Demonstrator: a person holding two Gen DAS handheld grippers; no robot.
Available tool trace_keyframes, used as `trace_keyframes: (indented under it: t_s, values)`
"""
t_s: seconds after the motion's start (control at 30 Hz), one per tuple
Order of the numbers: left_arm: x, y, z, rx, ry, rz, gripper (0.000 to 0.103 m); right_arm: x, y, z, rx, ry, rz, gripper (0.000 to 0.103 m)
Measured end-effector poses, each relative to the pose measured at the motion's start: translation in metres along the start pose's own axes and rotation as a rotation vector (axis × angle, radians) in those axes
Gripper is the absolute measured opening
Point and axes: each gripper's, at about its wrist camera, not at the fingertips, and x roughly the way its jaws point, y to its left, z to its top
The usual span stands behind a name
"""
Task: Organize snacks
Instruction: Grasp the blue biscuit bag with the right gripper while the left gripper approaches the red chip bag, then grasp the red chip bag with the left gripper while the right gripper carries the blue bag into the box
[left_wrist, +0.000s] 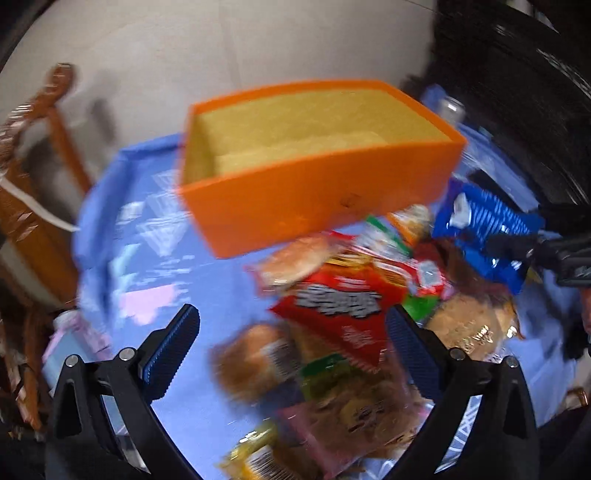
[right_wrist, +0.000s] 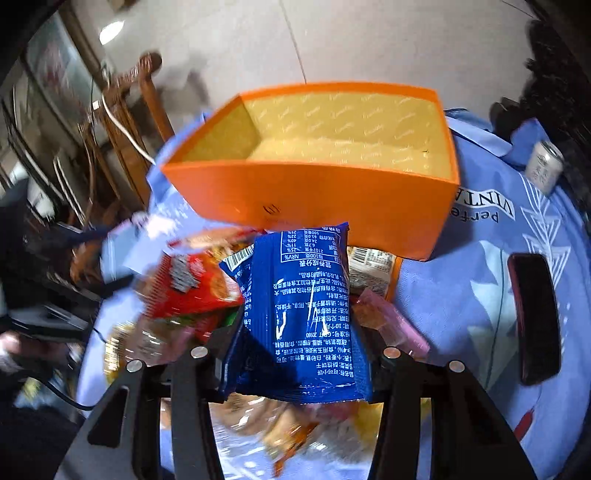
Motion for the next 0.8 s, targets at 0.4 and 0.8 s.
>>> trace_keyframes:
  t_s: [0.4, 0.8]
  values:
    - [0.072, -0.014, 0.011, 0.124, 0.141, -0.233, 0.099, -0.012, -0.004, -0.016, 0.11, -0.02, 0.054, 0.049]
    - [0.086, -0.019, 0.015, 0.065, 0.086, -0.242, 0.064, -0.009, -0.008, -0.019, 0.142, -0.021, 0.046, 0.05]
